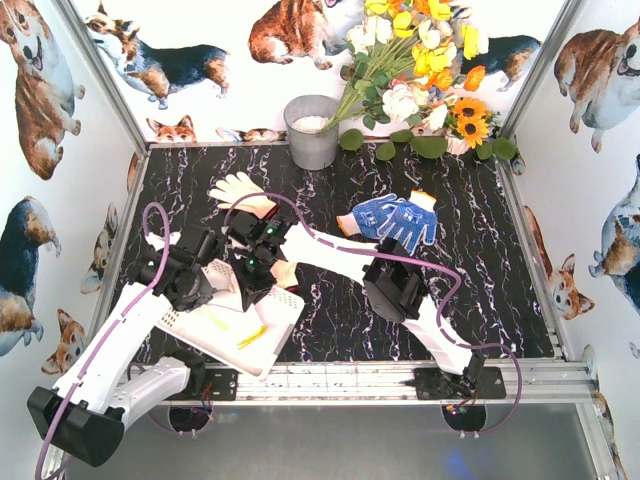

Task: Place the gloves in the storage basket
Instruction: Place the glove in the bin.

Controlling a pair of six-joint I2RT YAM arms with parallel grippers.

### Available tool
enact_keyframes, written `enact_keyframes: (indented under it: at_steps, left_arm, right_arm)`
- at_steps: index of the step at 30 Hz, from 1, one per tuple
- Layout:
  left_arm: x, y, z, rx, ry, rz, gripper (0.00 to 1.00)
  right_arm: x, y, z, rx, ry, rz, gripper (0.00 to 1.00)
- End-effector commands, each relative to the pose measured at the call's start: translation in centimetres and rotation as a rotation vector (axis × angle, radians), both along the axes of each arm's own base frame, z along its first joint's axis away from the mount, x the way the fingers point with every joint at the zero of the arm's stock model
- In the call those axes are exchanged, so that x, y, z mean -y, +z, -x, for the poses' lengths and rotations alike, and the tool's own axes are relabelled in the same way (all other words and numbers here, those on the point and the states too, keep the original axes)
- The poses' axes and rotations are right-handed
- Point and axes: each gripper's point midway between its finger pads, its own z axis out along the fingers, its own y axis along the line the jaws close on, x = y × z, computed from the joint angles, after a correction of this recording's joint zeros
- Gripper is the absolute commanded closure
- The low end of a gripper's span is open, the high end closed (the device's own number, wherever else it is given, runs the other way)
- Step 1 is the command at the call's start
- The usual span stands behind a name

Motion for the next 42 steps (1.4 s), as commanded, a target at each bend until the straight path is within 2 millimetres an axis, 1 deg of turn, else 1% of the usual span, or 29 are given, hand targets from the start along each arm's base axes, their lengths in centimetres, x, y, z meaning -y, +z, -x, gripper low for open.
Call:
enact_keyframes:
  at_steps: [1, 3, 5, 9, 10, 14, 22, 24, 26, 27, 28, 30, 31, 32, 33, 34, 40, 42]
  left_arm:
    - [-0.9, -0.3, 0.9, -0.002, 0.008, -0.019, 1.0]
    - [0.1, -2.3, 2.0, -0.055, -0.005, 0.039, 1.0]
    - [1.0, -3.6, 2.7, -0.098, -0.018, 0.088, 1.0]
    - [1.5, -3.9, 3.0, -0.107, -0.031, 0.113, 1.0]
    - [1.4, -4.6, 3.6, -0.137, -0.033, 0.109, 1.0]
    - [2.0, -5.7, 4.4, -0.194, -0.063, 0.138, 1.0]
    - [2.9, -6.4, 4.4, -0.221, -0.092, 0.174, 1.0]
    - [3.0, -6.6, 4.3, -0.222, -0.093, 0.175, 0.97]
    - [2.9, -6.4, 4.1, -0.213, -0.084, 0.169, 0.9]
    - [2.8, -6.3, 3.9, -0.204, -0.078, 0.166, 0.83]
    - [2.7, -6.1, 3.7, -0.194, -0.074, 0.161, 0.8]
    - [2.4, -5.7, 3.2, -0.173, -0.06, 0.144, 0.64]
    - [2.2, -5.4, 3.0, -0.163, -0.053, 0.133, 0.6]
    - [2.0, -5.1, 2.8, -0.151, -0.049, 0.121, 0.59]
    - [1.7, -5.0, 2.7, -0.147, -0.044, 0.104, 0.54]
    - [1.5, -4.1, 2.1, -0.12, -0.037, 0.095, 0.5]
    - [-0.2, -1.7, 0.8, -0.037, 0.0, 0.003, 0.49]
    - [-0.6, -1.3, 0.6, -0.015, 0.015, -0.011, 0.49]
  right_arm:
    - [-0.2, -0.1, -0.3, 0.007, 0.011, 0.004, 1.0]
    - [0.0, -0.2, -0.1, 0.002, 0.021, 0.01, 1.0]
    - [0.4, -0.2, 0.1, -0.001, 0.032, 0.021, 1.0]
    - [0.9, -0.3, 0.3, 0.001, 0.051, 0.039, 1.0]
    - [1.0, -0.2, 0.3, 0.002, 0.054, 0.041, 1.0]
    - [1.4, -0.1, 0.5, 0.001, 0.066, 0.053, 1.0]
    - [2.8, -0.1, 0.8, 0.007, 0.084, 0.102, 1.0]
    - [2.8, -0.3, 0.8, 0.003, 0.083, 0.106, 1.0]
    - [2.6, -0.6, 0.8, -0.001, 0.076, 0.107, 1.0]
    - [2.5, -0.8, 0.8, -0.003, 0.068, 0.108, 1.0]
    - [2.4, -1.0, 0.8, -0.004, 0.06, 0.108, 1.0]
    - [2.2, -1.2, 0.6, 0.004, 0.044, 0.111, 1.0]
    - [2.2, -1.3, 0.4, 0.01, 0.034, 0.113, 1.0]
    - [2.2, -1.4, 0.3, 0.015, 0.025, 0.115, 1.0]
    - [2.1, -1.5, 0.2, 0.021, 0.019, 0.119, 1.0]
    - [2.1, -1.6, 0.1, 0.026, 0.014, 0.123, 1.0]
    - [1.7, -2.0, -0.2, 0.033, -0.016, 0.116, 1.0]
    - [1.4, -2.1, -0.1, 0.031, -0.026, 0.111, 1.0]
